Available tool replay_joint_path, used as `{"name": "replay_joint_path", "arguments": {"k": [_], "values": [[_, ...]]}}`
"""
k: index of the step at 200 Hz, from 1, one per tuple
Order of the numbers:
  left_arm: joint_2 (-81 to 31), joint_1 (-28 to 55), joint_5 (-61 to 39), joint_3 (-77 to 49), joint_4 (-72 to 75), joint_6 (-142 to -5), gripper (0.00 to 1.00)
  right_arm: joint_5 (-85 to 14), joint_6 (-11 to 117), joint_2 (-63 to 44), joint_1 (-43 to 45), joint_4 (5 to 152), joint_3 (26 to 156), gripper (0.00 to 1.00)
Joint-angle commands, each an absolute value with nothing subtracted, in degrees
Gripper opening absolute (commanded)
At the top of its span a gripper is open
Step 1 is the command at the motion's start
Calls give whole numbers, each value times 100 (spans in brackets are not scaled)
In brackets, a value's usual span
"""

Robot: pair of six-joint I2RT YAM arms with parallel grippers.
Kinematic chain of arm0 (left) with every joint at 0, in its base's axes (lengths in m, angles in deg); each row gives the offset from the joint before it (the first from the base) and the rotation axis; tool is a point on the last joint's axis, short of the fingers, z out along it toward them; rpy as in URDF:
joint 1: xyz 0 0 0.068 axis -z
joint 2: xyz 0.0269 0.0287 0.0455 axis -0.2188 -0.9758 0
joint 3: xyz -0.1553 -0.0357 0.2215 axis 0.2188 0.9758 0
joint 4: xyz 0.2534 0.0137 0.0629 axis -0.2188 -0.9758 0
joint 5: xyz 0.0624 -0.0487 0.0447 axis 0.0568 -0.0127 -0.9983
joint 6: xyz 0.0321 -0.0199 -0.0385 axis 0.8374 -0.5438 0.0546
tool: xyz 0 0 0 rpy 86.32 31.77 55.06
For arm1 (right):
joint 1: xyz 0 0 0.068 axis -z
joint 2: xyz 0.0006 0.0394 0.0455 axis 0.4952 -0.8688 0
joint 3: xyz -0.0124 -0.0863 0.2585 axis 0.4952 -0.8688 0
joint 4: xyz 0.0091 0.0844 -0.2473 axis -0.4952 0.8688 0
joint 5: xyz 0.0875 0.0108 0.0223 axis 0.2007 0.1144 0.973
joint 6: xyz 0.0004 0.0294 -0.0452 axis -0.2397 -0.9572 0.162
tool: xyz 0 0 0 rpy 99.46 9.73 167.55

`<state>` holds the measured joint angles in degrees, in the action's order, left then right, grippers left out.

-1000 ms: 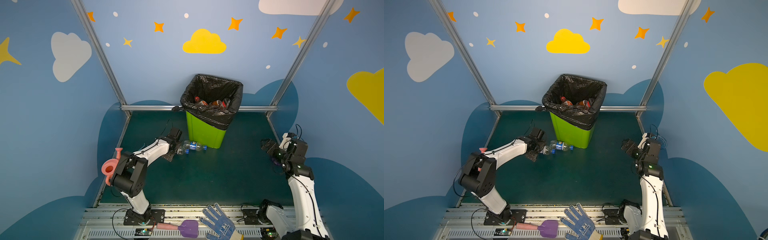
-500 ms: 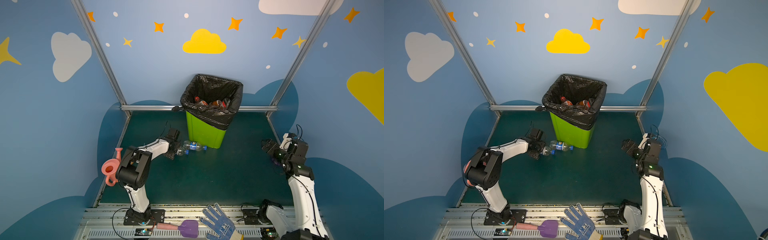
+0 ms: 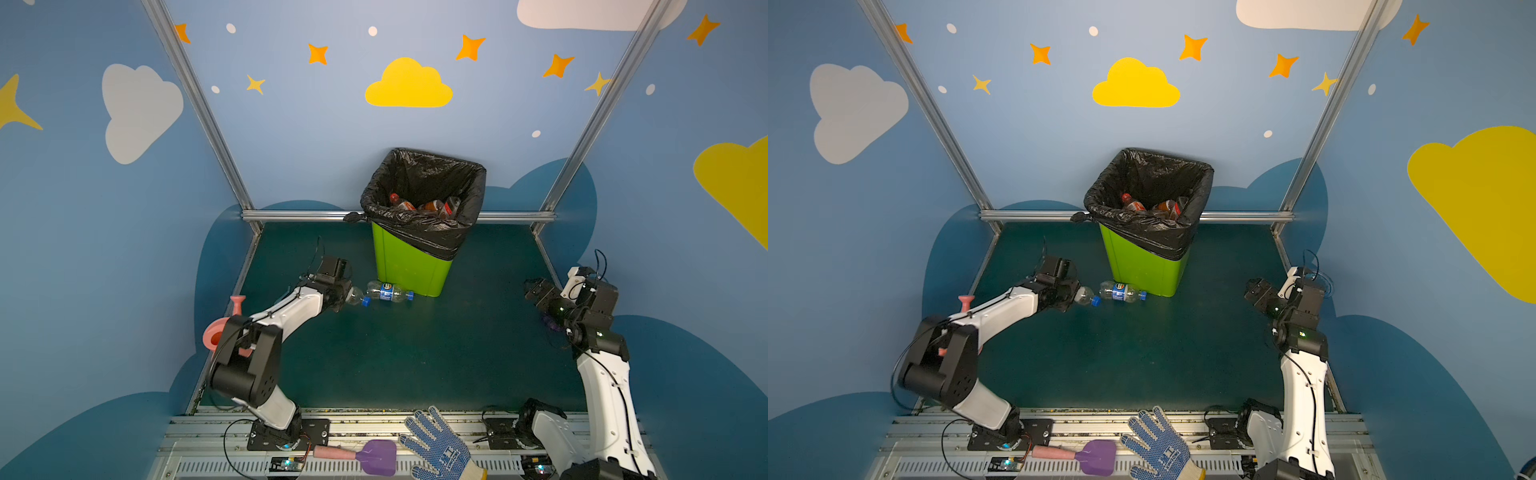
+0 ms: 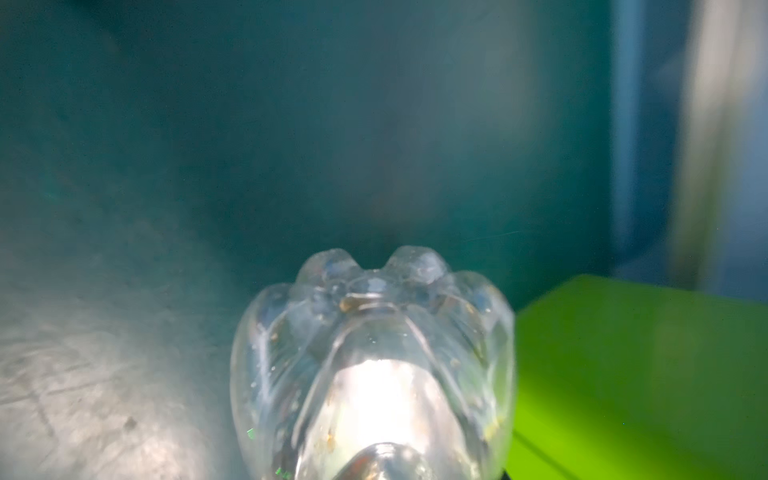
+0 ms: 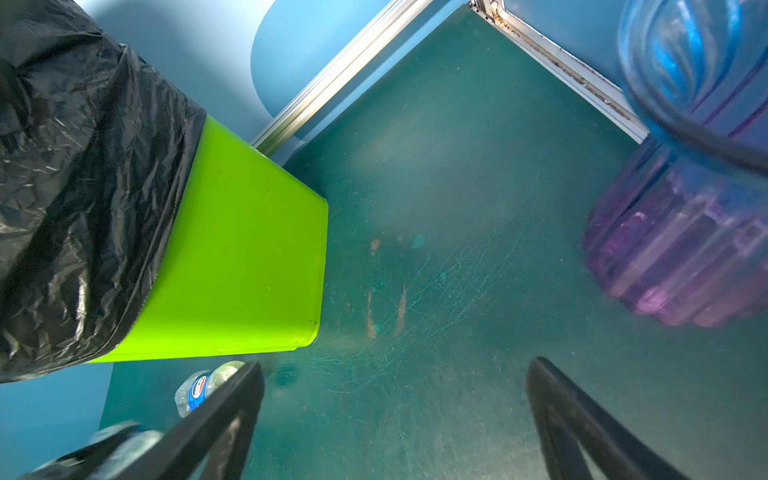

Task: Throw the plastic bottles in the bin
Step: 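Lift the blue-label bottle over the bin and open the left gripper, then lower the left arm back while right gripper reaches to the last bottle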

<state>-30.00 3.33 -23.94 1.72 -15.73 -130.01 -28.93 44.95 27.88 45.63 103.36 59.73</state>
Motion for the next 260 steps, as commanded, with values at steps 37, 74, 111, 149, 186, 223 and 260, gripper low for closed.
{"name": "replay_joint_path", "arguments": {"k": [37,74,111,149,186,223,260], "values": [[-550,-362,-3756,-1366,-1456,-10206,50,-2851,4571,2828,4599,10375,6134,97],[-355,-437,-3749,-2854,-705,-9094,53,-2714,4426,2826,4605,10248,6234,97],[-2170,322,-2558,-4178,-643,-9378,54,-2558,4375,2890,4600,10242,6315,97],[-6394,1567,-1974,-9772,-4452,-8525,78,-2405,4331,2909,4603,10311,6448,97],[-5852,1632,-2647,-9636,-3059,-8135,100,-2517,4477,3190,4618,10511,6508,97],[-4338,1667,-3111,-7905,-1905,-7461,100,-2275,4372,3213,4595,10400,6351,97],[-3363,1658,-3203,-6439,-1502,-7265,100,-1922,4038,3097,4488,9967,6092,96]]}}
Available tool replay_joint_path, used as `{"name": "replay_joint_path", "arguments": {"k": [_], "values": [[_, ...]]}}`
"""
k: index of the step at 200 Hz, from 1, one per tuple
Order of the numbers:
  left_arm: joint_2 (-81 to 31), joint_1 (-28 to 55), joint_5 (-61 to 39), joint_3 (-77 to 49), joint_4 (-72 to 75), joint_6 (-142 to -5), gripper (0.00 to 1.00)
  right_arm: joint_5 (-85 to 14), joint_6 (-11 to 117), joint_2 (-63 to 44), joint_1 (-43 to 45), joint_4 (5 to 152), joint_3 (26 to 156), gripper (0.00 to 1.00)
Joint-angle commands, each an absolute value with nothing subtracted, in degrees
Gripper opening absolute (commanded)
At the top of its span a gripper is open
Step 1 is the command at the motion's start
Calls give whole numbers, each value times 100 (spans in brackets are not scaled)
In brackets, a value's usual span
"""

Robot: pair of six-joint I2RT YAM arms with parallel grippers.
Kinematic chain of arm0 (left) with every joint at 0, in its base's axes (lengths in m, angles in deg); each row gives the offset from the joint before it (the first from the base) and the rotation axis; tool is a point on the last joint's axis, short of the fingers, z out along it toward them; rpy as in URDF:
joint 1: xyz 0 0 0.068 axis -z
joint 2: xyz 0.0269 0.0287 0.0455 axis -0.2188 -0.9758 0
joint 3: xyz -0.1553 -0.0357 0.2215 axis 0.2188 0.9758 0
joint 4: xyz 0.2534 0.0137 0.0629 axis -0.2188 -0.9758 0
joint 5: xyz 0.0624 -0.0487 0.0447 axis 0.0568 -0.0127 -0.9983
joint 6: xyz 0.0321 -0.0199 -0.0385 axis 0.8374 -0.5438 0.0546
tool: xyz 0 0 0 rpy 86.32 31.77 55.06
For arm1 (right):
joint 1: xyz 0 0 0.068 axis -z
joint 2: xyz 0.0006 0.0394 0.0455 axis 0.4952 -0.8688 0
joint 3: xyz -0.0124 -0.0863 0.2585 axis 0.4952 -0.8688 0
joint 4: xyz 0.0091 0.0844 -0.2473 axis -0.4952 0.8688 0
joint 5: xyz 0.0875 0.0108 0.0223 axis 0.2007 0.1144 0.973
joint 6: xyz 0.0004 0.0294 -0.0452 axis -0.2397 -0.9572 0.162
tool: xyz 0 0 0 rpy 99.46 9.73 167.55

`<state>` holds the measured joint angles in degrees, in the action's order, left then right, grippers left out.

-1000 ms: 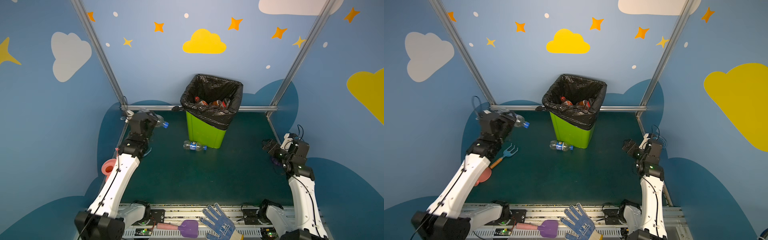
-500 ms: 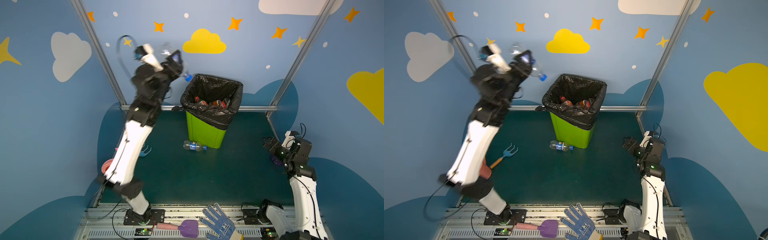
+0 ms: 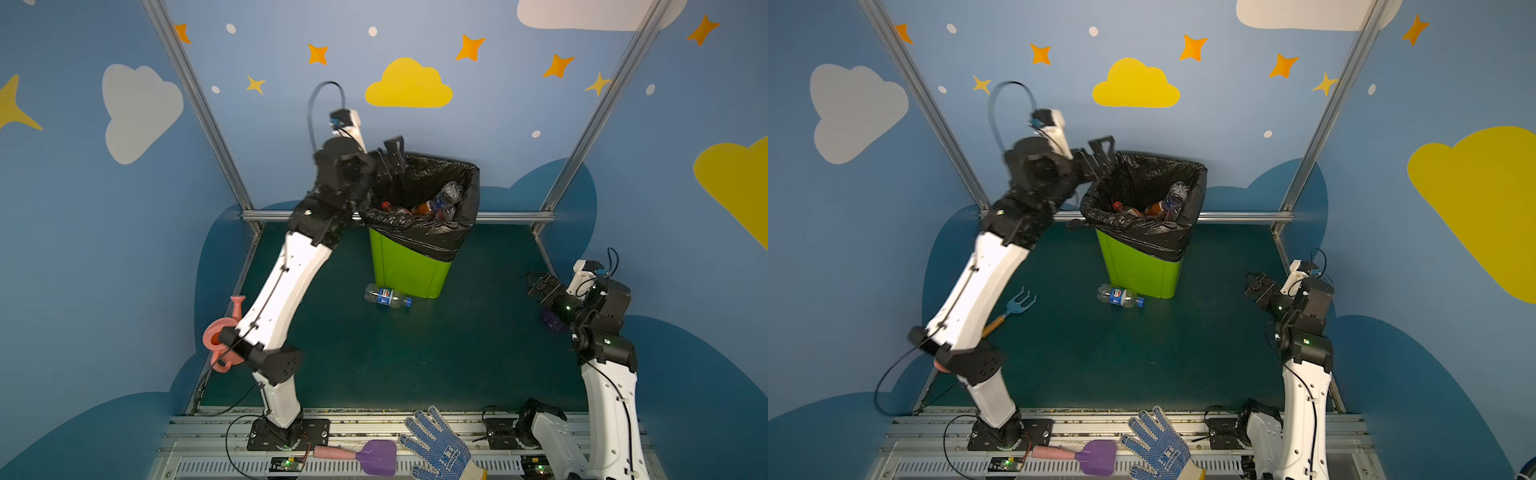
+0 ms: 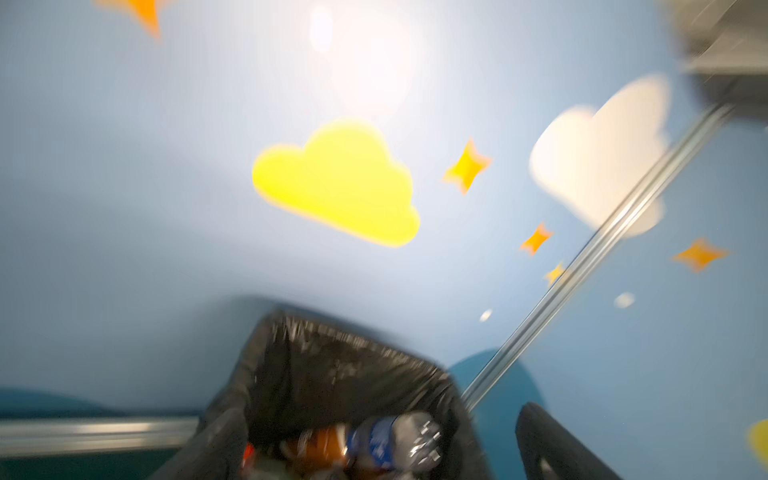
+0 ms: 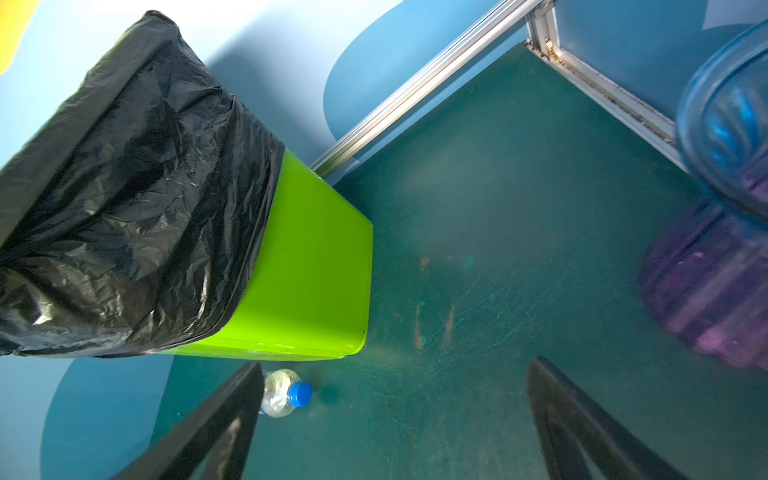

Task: Throw the plastic bottles in the bin
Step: 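Lower the left arm back while right gripper reaches to the last bottle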

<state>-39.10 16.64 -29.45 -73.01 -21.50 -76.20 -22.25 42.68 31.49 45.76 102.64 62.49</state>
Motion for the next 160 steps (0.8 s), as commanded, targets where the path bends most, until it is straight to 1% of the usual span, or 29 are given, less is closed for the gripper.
{"name": "replay_joint_path", "arguments": {"k": [1,19,38,67,92,114,142,160], "values": [[-3330,1660,-3211,-6363,-1472,-7265,100,-1925,4034,3099,4480,9960,6089,96],[-2847,1646,-3343,-5488,-1098,-7274,100,-2020,4100,3146,4232,9899,5992,95],[-2402,1562,-3512,-4831,-993,-7347,100,-2272,4212,3245,3896,9901,5912,95],[-1623,1057,-3620,-3583,-1239,-7927,100,-2552,4170,3313,3144,9792,5752,95],[-757,388,-3682,-1850,-1174,-8725,100,-3134,4171,3210,2079,9557,5561,94],[-203,-186,-3637,-680,-1574,-9400,100,-3706,4330,2832,976,9370,5565,92],[261,-558,-3606,517,-1945,-9862,100,-4635,5033,1920,-626,9451,6061,93],[455,-741,-3556,1130,-2182,-10101,100,-4997,5490,1146,-1387,9653,6600,93]]}}
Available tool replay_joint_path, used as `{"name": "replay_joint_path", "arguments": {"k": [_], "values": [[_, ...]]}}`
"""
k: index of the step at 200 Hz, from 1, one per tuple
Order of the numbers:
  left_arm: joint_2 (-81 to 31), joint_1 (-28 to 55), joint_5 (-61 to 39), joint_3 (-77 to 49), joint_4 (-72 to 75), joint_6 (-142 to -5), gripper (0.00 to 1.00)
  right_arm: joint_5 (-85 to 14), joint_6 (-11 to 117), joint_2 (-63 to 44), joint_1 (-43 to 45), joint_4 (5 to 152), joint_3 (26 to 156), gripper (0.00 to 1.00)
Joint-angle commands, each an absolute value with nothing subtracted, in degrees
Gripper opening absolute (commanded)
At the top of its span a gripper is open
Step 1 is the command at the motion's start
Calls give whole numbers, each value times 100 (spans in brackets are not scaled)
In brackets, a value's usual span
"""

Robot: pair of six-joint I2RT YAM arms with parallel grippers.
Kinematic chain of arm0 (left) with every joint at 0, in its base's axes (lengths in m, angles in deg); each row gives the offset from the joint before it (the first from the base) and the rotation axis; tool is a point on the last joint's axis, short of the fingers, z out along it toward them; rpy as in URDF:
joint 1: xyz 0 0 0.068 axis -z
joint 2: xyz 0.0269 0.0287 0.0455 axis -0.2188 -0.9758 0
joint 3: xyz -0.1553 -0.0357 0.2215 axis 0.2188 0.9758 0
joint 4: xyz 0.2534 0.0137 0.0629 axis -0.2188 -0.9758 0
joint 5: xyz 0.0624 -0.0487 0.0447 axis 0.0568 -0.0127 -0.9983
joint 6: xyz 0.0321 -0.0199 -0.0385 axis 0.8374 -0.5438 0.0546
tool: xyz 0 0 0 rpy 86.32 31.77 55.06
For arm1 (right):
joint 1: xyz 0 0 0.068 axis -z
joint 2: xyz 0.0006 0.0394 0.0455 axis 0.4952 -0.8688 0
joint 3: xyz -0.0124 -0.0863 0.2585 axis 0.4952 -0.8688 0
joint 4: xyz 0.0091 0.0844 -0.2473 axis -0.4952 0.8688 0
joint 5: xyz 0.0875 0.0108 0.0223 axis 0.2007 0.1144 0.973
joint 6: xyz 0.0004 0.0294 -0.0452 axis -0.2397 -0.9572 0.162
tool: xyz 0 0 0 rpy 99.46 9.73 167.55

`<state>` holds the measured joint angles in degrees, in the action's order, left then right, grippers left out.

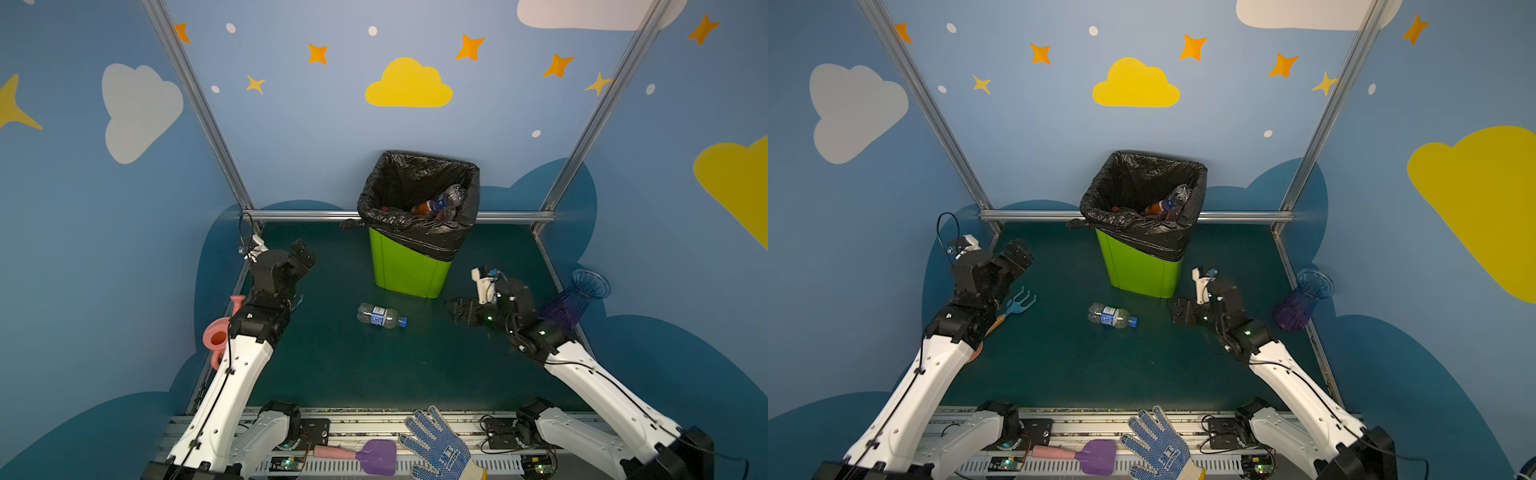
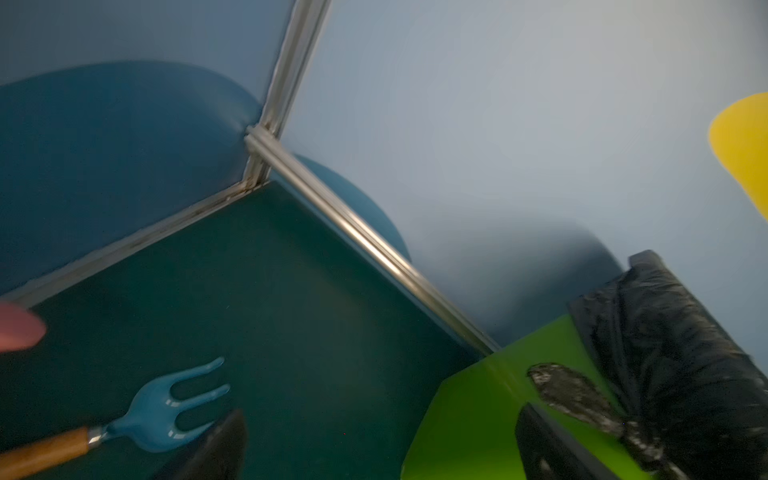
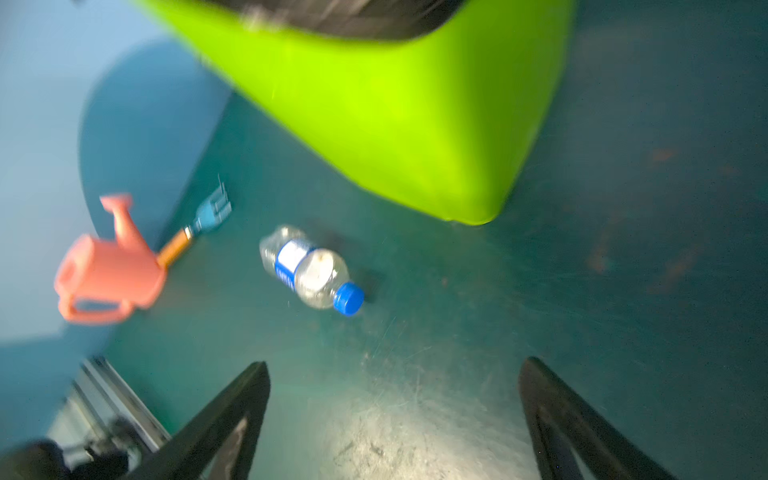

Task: Throw the plastic bottles in the bin
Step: 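Lower the left arm back while right gripper reaches to the last bottle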

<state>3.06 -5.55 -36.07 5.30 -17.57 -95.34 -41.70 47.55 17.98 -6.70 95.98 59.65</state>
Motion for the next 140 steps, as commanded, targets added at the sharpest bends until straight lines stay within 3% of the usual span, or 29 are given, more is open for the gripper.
{"name": "replay_joint_path", "arguments": {"k": [1,58,140], "values": [[464,-743,-3550,1170,-2190,-10111,100,-5018,5516,1087,-1424,9662,6633,93],[1134,-1304,-3351,2697,-2448,-10600,100,-5087,6572,-1762,-2538,11119,9136,94],[1893,-1626,-3079,3405,-2843,-10720,100,-5058,7523,-4347,-2736,12852,11613,92]]}}
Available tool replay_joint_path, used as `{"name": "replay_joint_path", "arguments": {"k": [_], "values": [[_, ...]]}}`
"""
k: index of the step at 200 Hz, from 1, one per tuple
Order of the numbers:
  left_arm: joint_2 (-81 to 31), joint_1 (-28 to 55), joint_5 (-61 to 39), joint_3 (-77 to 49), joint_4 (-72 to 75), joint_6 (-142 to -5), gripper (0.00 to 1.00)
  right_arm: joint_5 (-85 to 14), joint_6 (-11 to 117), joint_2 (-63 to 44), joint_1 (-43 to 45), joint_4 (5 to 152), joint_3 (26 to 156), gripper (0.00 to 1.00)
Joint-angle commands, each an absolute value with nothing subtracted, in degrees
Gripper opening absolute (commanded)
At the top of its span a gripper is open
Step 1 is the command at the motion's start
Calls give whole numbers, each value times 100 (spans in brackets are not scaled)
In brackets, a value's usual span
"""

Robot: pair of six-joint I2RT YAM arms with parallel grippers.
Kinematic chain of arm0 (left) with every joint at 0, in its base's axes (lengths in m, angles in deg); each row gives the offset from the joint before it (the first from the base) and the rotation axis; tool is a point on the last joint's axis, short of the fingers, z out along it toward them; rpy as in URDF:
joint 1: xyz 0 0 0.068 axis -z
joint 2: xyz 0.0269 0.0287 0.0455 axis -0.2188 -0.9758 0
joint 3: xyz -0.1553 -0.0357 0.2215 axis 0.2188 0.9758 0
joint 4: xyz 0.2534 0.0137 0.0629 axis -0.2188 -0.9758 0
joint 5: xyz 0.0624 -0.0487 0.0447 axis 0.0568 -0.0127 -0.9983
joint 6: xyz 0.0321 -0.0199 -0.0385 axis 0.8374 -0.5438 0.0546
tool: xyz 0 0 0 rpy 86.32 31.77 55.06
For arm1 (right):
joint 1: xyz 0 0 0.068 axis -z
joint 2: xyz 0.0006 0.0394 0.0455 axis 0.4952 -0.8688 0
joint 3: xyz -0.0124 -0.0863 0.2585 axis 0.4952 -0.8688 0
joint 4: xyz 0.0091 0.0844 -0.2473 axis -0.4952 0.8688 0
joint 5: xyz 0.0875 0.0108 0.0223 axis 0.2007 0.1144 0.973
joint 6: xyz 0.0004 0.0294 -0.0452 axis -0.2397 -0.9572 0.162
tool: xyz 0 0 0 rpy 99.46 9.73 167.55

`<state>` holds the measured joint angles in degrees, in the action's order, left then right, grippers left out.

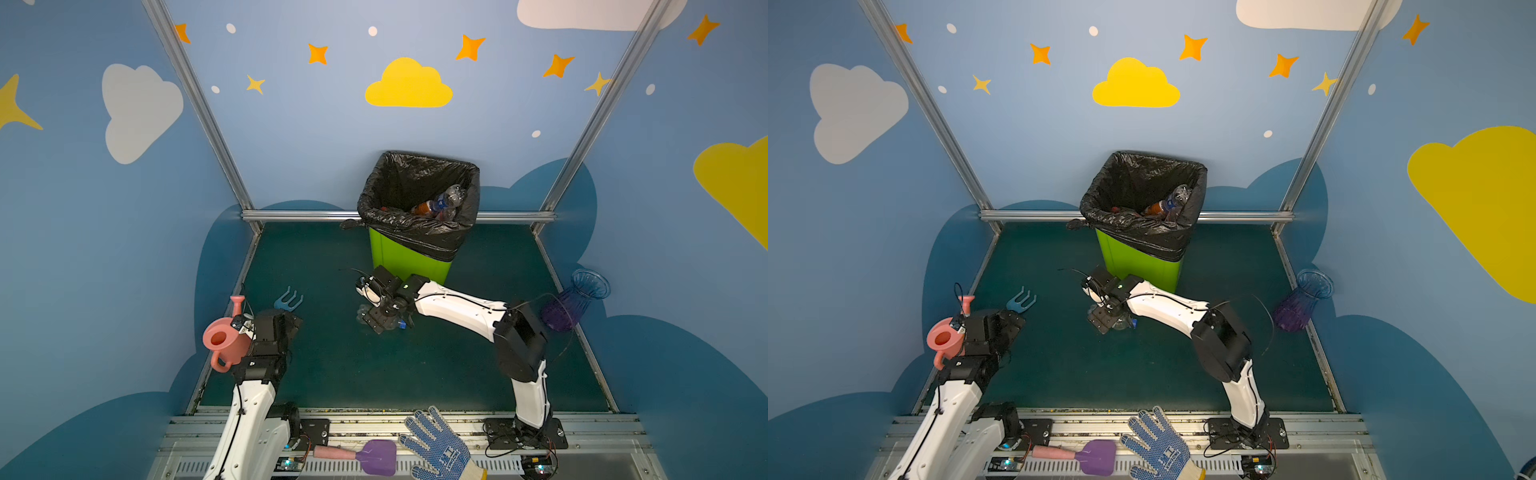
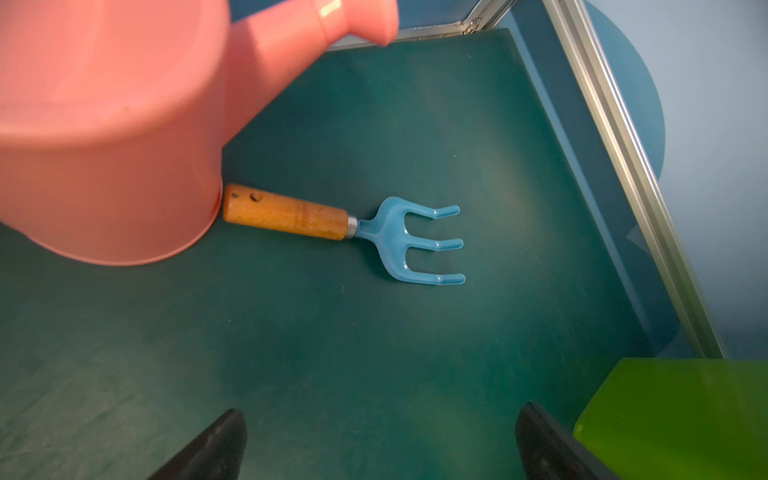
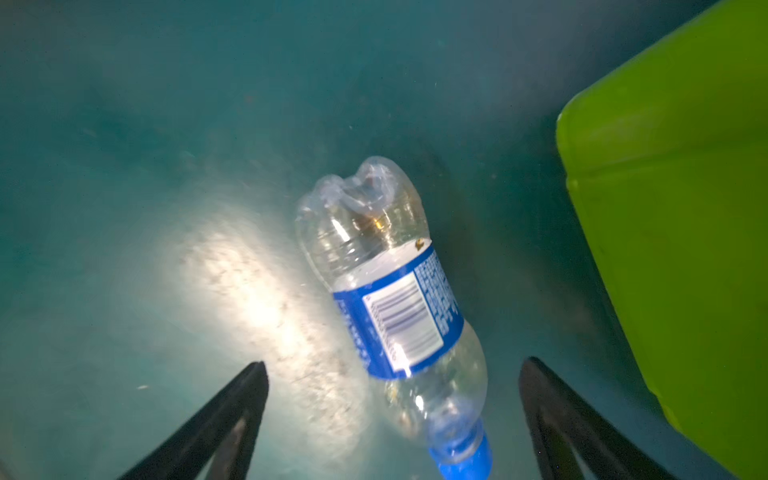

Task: Throw the plastic bottles in the bin
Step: 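Lower the left arm back while right gripper reaches to the last bottle, then close the right gripper on the last blue-label bottle and lift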

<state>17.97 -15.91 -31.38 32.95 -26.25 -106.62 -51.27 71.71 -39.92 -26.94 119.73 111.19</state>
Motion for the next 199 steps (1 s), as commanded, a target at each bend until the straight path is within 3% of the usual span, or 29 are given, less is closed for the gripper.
{"name": "replay_joint_path", "arguments": {"k": [1,47,71,112,126,199], "values": [[1899,-1625,-3079,3405,-2846,-10720,100,-5062,7521,-4358,-2736,12866,11632,92],[1916,-1654,-3035,3441,-2817,-10658,100,-5271,7723,-5192,-2750,13420,12413,78],[1829,-1672,-3017,3425,-2792,-10632,100,-5187,7804,-5526,-2814,13640,12820,76],[1840,-1679,-3026,3406,-2831,-10577,100,-5263,7784,-5617,-2841,13740,13051,55],[1852,-1691,-3026,3419,-2823,-10561,100,-5267,7726,-5405,-2841,13710,13052,48],[1520,-1688,-2916,3408,-2583,-10431,100,-5691,7959,-2489,-2848,12880,12713,45]]}}
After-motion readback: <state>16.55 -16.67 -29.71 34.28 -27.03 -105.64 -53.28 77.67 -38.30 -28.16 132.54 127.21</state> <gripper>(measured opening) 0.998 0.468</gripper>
